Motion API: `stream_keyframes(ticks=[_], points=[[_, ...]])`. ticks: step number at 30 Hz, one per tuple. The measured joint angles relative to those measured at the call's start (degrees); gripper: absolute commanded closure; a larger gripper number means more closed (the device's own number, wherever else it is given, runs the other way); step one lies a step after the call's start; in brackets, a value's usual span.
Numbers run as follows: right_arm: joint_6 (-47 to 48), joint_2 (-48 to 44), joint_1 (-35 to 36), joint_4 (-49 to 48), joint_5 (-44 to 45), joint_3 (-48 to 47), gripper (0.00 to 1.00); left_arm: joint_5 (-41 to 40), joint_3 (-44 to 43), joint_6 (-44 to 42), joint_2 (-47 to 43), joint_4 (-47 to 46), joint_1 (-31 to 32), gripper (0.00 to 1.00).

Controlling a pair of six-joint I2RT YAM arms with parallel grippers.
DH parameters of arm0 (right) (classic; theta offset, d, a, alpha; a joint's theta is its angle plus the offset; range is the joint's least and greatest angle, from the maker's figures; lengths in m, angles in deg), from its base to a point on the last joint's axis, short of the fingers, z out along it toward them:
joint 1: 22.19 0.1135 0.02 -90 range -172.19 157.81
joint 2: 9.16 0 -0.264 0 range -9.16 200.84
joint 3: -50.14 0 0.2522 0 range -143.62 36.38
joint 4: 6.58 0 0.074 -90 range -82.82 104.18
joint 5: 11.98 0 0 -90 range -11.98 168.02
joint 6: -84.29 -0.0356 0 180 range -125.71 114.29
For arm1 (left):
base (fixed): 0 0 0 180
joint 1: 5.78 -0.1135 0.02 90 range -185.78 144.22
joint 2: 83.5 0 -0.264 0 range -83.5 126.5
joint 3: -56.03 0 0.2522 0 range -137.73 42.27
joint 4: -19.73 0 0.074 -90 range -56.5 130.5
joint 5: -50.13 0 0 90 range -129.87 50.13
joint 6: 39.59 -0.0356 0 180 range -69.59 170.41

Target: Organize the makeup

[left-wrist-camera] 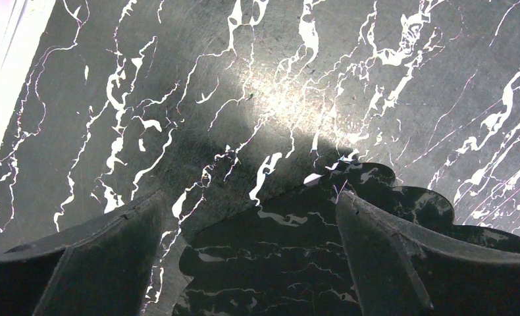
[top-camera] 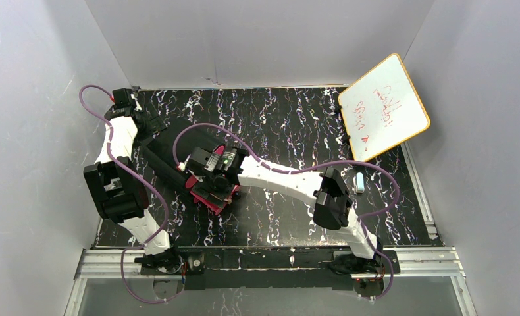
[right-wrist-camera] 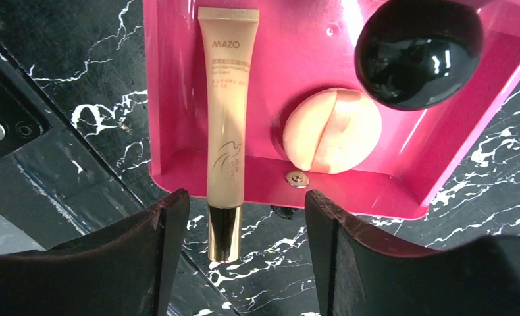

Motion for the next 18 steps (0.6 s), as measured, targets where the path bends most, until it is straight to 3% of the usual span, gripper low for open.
stream_keyframes(ticks=[10,18], points=[[-0.59,-1.57,0.02,0.24,3.65,1.25,0.28,0.0,-0.02,-0.02,0.0,0.0,0.0,0.02],[-2.51,-14.1,0.37,-2.32,2.95,12.92,0.27,0.0,-0.02,-0.02,0.0,0.0,0.0,0.02]])
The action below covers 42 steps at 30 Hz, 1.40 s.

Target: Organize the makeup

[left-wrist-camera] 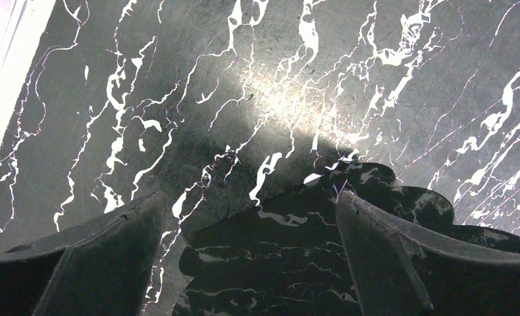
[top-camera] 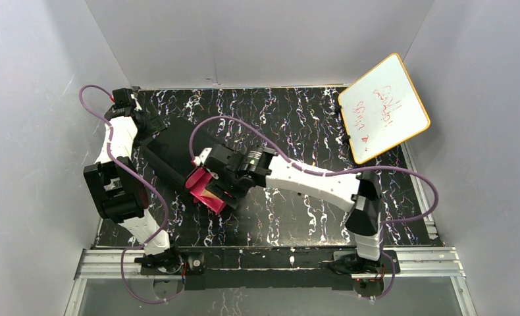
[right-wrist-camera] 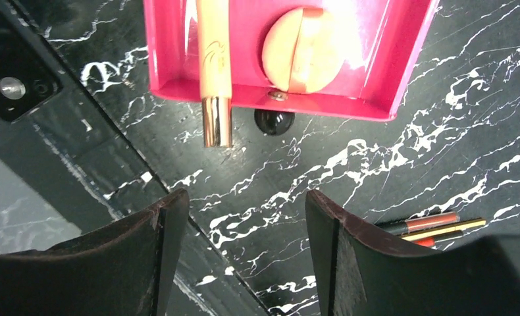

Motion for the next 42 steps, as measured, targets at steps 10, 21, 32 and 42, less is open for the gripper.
stream_keyframes(ticks=[10,21,32,42], points=[[-0.63,-5.66,0.04,-4.57,-0.81,8.98,0.27,0.0,0.02,0.0,0.0,0.0,0.0,0.02],[-0.42,-4.96,-0.5,-9.03,0.57,11.74,0.27,0.0,0.0,0.0,0.0,0.0,0.0,0.02],[1.05,-3.5,-1.9,-11.23,0.81,11.74,0.27,0.0,0.0,0.0,0.0,0.0,0.02,0.02],[2.67,0.22,-3.26,-12.92,0.2,10.8,0.28,0.0,0.0,0.0,0.0,0.0,0.0,0.02]])
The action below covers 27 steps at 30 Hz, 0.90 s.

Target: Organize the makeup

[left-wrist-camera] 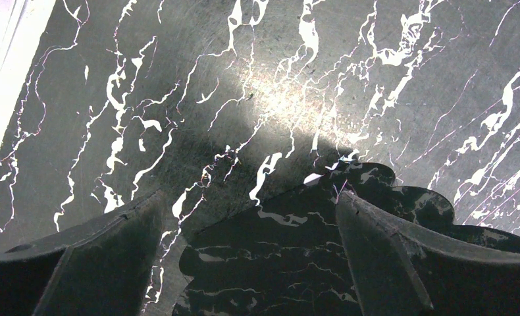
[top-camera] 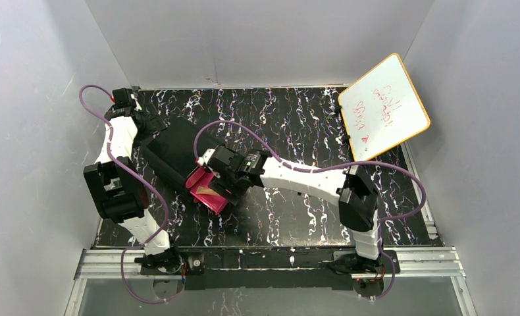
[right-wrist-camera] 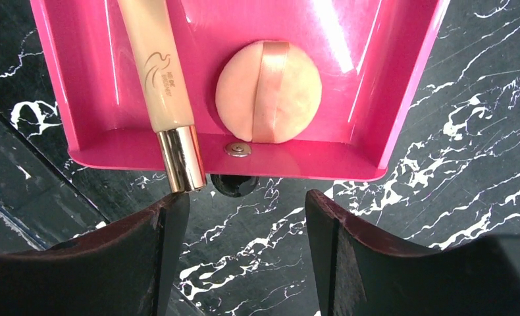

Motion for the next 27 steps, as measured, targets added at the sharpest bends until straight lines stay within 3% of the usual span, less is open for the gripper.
stream_keyframes(ticks=[17,27], points=[[1.11,1.38,-0.2,-0.48,-0.48,-3.34,0.28,0.02,0.0,-0.02,0.0,0.0,0.02,0.02],[-2.45,-10.69,-0.2,-1.16,1.33,9.6,0.28,0.02,0.0,-0.04,0.0,0.0,0.02,0.01]])
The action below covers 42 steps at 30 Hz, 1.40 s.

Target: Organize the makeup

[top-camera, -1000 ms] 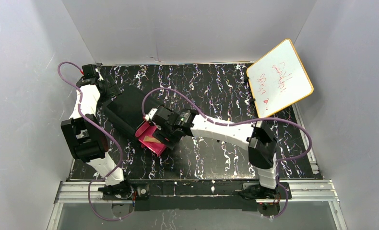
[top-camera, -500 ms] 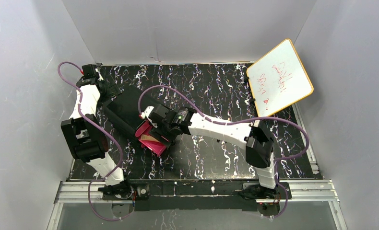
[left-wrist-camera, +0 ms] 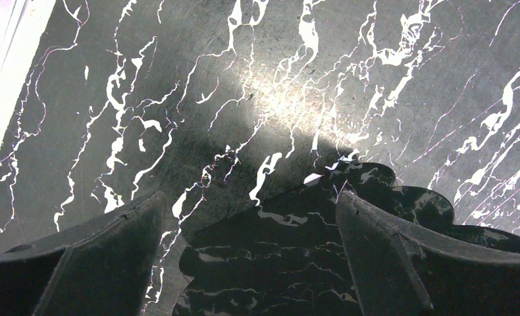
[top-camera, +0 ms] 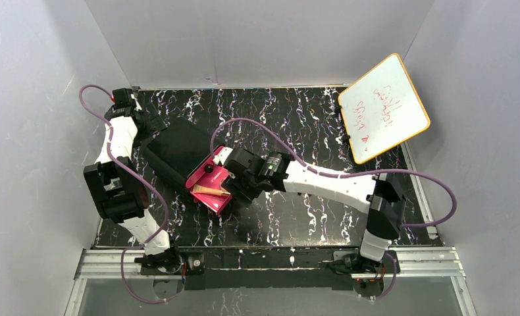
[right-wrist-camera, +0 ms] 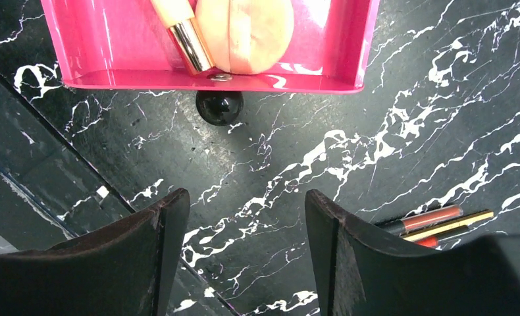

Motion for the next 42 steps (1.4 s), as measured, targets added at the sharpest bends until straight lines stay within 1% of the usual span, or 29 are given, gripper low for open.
stream_keyframes(ticks=[4,8,21,24,31,36,39,42], points=[[-1.36,-0.94,0.0,-2.69,-0.07,3.13,0.32,0.0,0.0,0.0,0.0,0.0,0.0,0.02],[-2.38,0.09,-0.04,-5.18,-0.74,5.31,0.34,0.0,0.0,0.0,0.0,0.0,0.0,0.02],[-2.32,7.23,-2.16,-14.78,-3.28,4.81,0.33,0.02,0.0,0.0,0.0,-0.02,0.0,0.02],[-2.29,7.61,-2.51,-16.94,-3.48,4.63,0.29,0.04,0.0,0.0,0.0,-0.02,0.0,0.02],[-1.95,9.51,-2.95,-24.48,-1.55,2.99,0.26,0.39,0.0,0.02,0.0,-0.13,0.02,0.02],[-1.31,9.57,-2.99,-30.01,-0.48,2.97,0.09,0.44,0.0,0.02,0.02,-0.15,0.15,0.02],[-1.51,9.57,-2.99,-35.23,0.37,3.32,0.03,0.48,0.0,0.02,0.0,-0.13,0.22,0.02],[-2.29,9.94,-3.02,-41.13,1.01,4.0,0.01,0.61,0.0,0.02,0.02,-0.13,0.22,0.02]])
